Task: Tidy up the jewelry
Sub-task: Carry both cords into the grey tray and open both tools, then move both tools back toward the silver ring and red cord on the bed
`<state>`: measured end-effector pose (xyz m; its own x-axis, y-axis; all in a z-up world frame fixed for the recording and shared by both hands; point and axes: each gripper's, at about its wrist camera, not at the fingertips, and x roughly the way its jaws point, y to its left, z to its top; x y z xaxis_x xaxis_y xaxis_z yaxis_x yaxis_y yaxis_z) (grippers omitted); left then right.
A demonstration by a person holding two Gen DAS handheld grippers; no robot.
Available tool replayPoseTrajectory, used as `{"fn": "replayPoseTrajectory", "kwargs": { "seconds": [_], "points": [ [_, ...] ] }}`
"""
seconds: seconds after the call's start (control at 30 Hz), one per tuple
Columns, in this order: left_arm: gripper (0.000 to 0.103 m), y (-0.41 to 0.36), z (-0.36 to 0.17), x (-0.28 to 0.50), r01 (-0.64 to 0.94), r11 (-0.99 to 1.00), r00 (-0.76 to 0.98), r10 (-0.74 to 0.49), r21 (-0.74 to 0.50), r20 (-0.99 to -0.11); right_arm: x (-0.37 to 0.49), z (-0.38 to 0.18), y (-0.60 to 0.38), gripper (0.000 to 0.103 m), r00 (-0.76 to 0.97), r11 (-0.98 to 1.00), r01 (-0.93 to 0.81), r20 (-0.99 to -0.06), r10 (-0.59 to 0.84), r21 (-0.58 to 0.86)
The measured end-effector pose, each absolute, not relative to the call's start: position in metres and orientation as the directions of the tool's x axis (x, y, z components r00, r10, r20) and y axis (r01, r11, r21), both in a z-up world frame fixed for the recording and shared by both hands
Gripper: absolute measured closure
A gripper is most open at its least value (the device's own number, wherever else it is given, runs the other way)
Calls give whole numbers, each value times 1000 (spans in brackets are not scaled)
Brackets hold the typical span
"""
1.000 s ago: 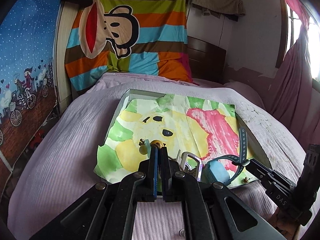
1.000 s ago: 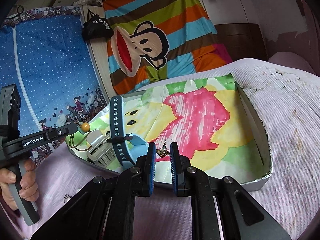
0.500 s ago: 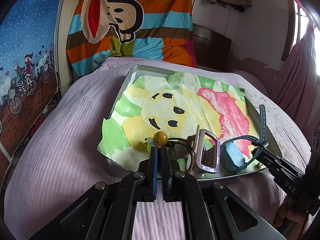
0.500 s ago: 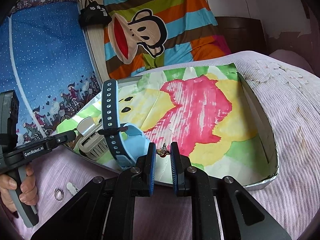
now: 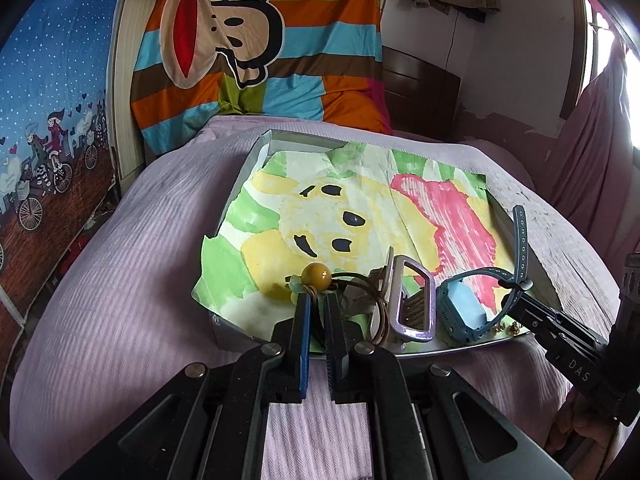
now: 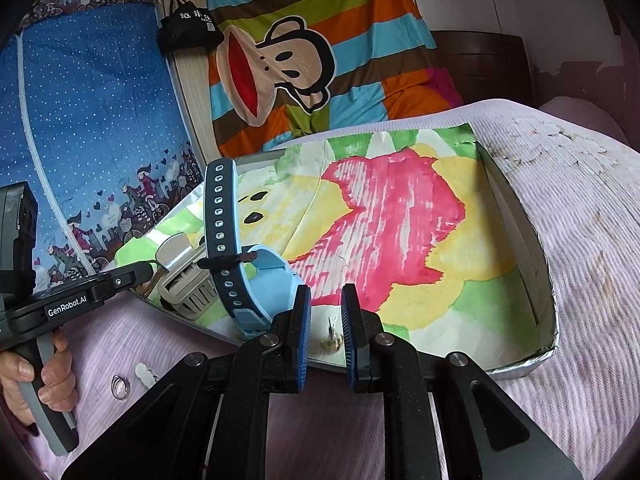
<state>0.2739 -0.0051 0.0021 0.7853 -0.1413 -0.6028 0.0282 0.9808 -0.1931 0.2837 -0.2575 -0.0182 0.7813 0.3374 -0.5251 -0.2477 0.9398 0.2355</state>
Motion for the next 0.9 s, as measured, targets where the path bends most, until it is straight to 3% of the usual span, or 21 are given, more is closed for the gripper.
{"fn": "replayPoseTrajectory", "kwargs": {
  "seconds": [0.1, 0.17, 0.23, 0.3, 0.57, 0.73, 0.9],
  "points": [
    [73, -7, 5, 266, 37, 980, 803, -146, -196, -578, 282, -17, -259, 85, 789, 942, -242, -518, 330, 232],
    [46, -8, 8, 260, 31, 982, 822, -131, -186, -554, 278, -16, -259, 65, 800, 946, -234, -508, 319, 225],
    [41, -9, 12, 253, 22, 985, 842, -109, -169, -529, 272, -14, -260, 57, 814, 949, -227, -492, 309, 220],
    [40, -9, 15, 248, 29, 986, 848, -111, -164, -519, 265, -10, -261, 57, 828, 951, -222, -473, 300, 215],
    [3, -3, 27, 219, -21, 986, 894, -55, -165, -445, 224, 10, -265, 24, 897, 955, -217, -345, 278, 204],
    [0, 7, 32, 199, -47, 977, 914, -41, -206, -403, 198, 22, -263, 2, 923, 956, -227, -273, 272, 184],
    [0, 14, 33, 183, -69, 973, 922, -22, -221, -387, 175, 33, -258, 1, 934, 959, -234, -235, 268, 162]
  ]
}}
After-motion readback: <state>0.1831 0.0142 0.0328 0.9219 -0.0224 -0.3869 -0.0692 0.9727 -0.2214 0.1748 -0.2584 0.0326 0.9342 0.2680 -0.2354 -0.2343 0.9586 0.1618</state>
